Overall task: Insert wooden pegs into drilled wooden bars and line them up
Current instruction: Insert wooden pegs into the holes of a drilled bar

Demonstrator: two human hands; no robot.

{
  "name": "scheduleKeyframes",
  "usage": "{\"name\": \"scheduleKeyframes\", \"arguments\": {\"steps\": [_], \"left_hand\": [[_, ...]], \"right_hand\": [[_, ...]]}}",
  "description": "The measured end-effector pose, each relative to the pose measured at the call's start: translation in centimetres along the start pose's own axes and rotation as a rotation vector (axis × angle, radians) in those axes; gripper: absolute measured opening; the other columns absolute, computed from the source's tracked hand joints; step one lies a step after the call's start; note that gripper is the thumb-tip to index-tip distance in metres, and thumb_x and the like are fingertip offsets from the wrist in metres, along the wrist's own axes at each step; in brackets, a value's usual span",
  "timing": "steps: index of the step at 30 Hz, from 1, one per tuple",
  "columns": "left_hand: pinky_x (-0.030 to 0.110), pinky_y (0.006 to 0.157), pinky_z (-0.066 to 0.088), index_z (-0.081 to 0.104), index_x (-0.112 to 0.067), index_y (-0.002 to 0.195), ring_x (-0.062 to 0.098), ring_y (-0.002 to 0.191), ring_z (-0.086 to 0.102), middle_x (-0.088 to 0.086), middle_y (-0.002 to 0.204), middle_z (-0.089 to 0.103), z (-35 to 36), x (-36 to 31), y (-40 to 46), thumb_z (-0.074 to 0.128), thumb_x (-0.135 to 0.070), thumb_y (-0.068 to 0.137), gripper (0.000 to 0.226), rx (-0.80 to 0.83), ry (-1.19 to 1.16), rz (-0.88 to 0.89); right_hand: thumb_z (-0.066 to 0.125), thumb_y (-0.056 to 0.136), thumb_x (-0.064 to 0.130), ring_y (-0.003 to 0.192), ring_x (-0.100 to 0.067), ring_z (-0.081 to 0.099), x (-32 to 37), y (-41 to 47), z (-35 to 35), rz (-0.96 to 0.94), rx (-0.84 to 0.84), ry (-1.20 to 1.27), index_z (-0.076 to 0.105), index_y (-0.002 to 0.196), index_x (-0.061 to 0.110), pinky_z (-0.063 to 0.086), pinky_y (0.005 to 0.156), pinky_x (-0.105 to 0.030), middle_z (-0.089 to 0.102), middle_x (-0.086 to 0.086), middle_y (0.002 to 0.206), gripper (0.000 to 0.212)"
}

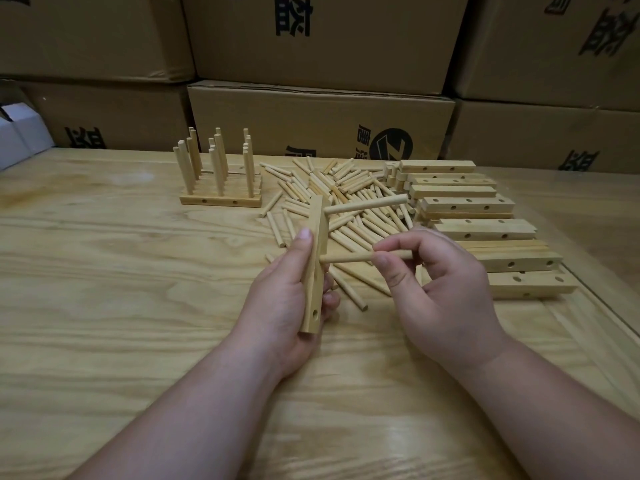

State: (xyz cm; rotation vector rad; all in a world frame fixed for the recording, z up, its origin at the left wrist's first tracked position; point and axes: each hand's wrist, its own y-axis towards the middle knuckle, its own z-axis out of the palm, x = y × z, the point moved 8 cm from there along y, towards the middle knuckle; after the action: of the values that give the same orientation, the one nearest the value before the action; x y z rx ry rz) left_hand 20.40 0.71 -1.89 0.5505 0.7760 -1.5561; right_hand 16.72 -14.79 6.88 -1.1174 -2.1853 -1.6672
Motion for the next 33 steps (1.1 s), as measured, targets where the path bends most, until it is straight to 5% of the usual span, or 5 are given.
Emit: {"name": "scheduleKeyframes", "arguments": {"steps": [7,17,26,33], "left_hand": [[0.023,0.044,0.044,0.078,-0.009,0.097,0.011,0.052,0.05,0.002,0.066,0.056,0.2,0.1,-0.1,0.074,-0.044,0.081,0.038,0.024,0.023,0.0],[0.024,0.045,0.044,0.082,-0.016,0.082,0.01,0.048,0.048,-0.001,0.059,0.053,0.2,0.1,-0.3,0.066,-0.052,0.087,0.039,0.005,0.106,0.008],[0.025,0.046,0.045,0.082,-0.019,0.079,0.011,0.05,0.05,-0.001,0.061,0.056,0.1,0.0,-0.3,0.068,-0.054,0.077,0.038,0.008,0.142,0.028],[0.026,0.047,0.046,0.081,-0.021,0.08,0.013,0.051,0.051,-0.001,0.065,0.059,0.0,-0.1,-0.3,0.068,-0.058,0.076,0.039,0.003,0.204,0.057]], "right_hand": [[0.063,0.093,0.029,0.079,-0.007,0.065,0.7,-0.1,0.1,-0.007,0.001,0.036,0.074,0.096,0.012,0.05,0.071,-0.02,0.067,0.012,0.086,0.021],[0.062,0.095,0.025,0.071,-0.009,0.064,0.0,-0.2,0.5,0.123,0.016,0.086,0.071,0.097,0.022,0.046,0.062,-0.017,0.067,0.008,0.079,0.01],[0.063,0.096,0.023,0.077,-0.017,0.07,-0.2,-0.5,0.8,0.21,0.019,0.131,0.072,0.099,0.019,0.057,0.065,-0.042,0.072,0.005,0.08,0.01],[0.063,0.094,0.024,0.076,-0.014,0.07,0.9,-0.7,1.0,0.17,-0.008,0.124,0.07,0.097,0.029,0.056,0.062,-0.032,0.071,0.006,0.08,0.009]]}}
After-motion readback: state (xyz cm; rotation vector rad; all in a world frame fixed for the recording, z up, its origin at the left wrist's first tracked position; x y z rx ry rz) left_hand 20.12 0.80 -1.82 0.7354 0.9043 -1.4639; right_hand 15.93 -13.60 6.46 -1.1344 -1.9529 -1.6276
